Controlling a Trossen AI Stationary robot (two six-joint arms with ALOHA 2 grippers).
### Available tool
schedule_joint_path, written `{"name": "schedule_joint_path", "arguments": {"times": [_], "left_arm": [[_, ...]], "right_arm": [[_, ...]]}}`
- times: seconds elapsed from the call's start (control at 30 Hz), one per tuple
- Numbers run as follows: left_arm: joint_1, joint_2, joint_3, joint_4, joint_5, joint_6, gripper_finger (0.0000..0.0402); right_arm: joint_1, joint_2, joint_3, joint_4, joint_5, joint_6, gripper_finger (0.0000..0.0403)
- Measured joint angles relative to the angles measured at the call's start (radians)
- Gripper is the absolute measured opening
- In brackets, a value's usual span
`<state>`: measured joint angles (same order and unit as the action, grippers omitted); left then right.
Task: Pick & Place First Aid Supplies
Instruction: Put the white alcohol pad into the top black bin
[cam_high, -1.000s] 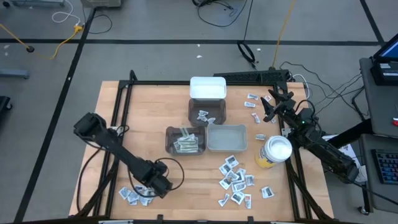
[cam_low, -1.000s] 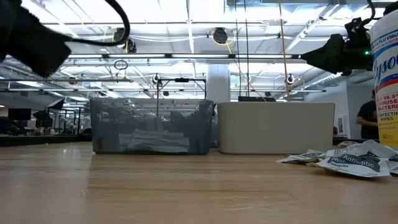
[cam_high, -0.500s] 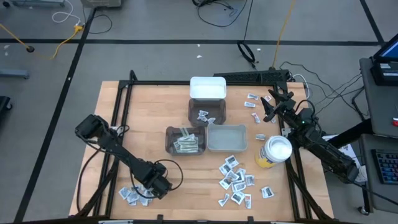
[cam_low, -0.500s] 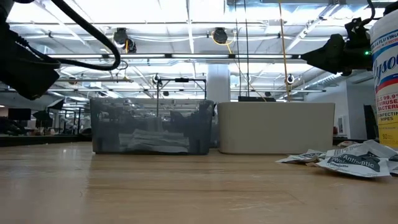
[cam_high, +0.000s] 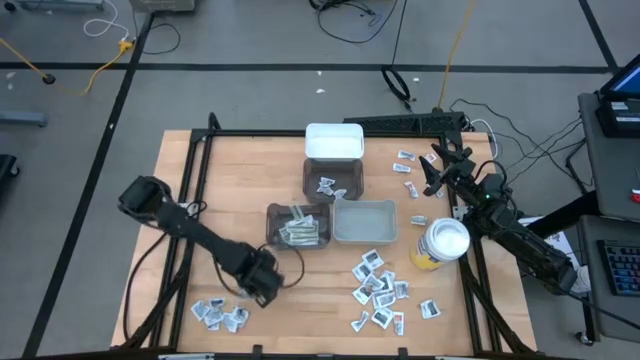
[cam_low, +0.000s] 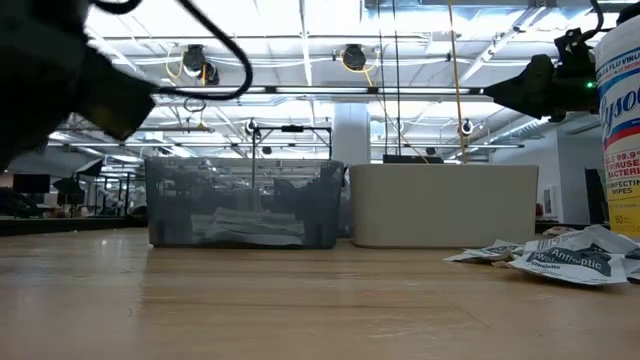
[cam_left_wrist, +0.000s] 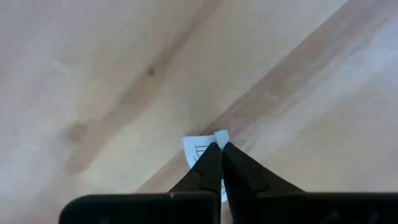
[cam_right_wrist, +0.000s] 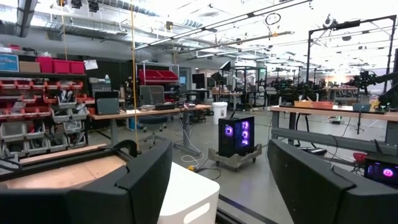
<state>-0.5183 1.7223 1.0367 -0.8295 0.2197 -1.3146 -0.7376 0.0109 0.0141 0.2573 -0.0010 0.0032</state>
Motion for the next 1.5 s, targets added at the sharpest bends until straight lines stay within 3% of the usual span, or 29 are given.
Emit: {"name": "schedule_joint_path", "arguments": {"times": [0.4, 0.6, 0.8, 1.03, 1.5], "left_arm": [[0.161, -0.264, 0.002, -0.228, 0.083, 0.283, 0.0003], [0.284, -0.282, 0.07, -0.42, 0.091, 0.445, 0.0002], [0.473, -0.183, 0.267, -0.579, 0.025, 0.714, 0.0001], [0.652, 0.02, 0.542, -0.669, -0.015, 0.973, 0.0001], [0.835, 0.481, 1.164, -0.737, -0.077, 1.248, 0.0]], "right_arm": [[0.0, 0.0, 0.0, 0.0, 0.0, 0.0, 0.0263], [0.0, 0.0, 0.0, 0.001, 0.0, 0.0, 0.0263], [0.0, 0.0, 0.0, 0.0, 0.0, 0.0, 0.0263], [0.0, 0.0, 0.0, 0.0, 0.0, 0.0, 0.0263], [0.0, 0.0, 0.0, 0.0, 0.0, 0.0, 0.0263]]}}
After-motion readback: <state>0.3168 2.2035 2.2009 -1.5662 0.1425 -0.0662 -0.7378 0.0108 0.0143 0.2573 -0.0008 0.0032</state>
